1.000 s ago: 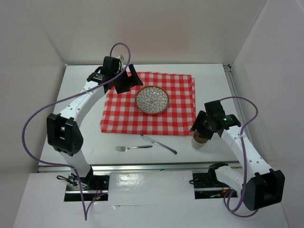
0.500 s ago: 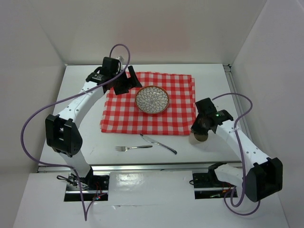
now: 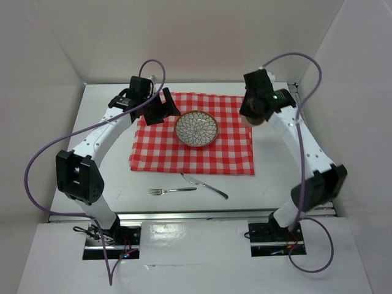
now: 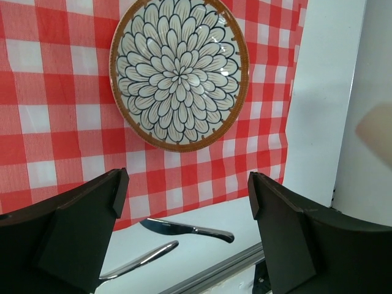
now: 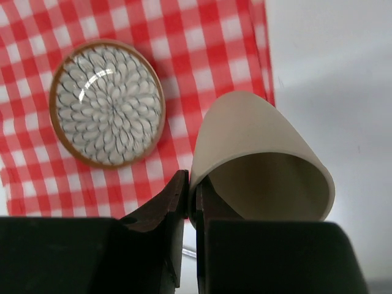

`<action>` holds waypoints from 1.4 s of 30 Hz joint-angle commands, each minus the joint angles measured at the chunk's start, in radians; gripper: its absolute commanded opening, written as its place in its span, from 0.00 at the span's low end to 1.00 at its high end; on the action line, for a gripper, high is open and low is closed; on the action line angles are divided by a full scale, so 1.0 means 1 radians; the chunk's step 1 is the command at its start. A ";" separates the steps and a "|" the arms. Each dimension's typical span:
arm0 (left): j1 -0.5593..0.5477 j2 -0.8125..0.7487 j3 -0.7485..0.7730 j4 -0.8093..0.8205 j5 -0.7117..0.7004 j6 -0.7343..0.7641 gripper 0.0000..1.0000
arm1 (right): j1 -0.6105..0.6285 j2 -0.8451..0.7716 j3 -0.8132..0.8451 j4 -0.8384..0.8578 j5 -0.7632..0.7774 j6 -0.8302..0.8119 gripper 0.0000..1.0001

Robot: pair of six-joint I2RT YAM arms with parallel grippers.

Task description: Set the dinner table for one person

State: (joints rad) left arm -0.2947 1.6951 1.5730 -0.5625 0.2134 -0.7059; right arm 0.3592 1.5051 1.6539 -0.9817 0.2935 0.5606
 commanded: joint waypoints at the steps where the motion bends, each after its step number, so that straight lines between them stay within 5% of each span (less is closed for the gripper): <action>1: 0.008 -0.064 -0.036 -0.008 -0.008 0.025 0.98 | -0.026 0.198 0.159 0.150 0.009 -0.157 0.00; 6: 0.008 -0.141 -0.123 -0.019 -0.054 0.003 0.97 | -0.084 0.444 0.413 0.162 -0.016 -0.200 0.00; 18: 0.008 -0.212 -0.248 -0.040 -0.075 -0.009 0.96 | -0.134 0.748 0.573 0.225 -0.103 -0.242 0.00; 38: 0.008 -0.212 -0.275 -0.051 -0.075 0.011 0.96 | -0.143 0.899 0.653 0.249 -0.162 -0.272 0.00; 42: 0.008 -0.193 -0.265 -0.051 -0.066 0.020 0.96 | -0.143 0.909 0.673 0.248 -0.172 -0.281 0.15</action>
State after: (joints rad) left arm -0.2909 1.5204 1.3014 -0.6174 0.1417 -0.7067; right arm 0.2222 2.3890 2.2799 -0.7547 0.1345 0.3012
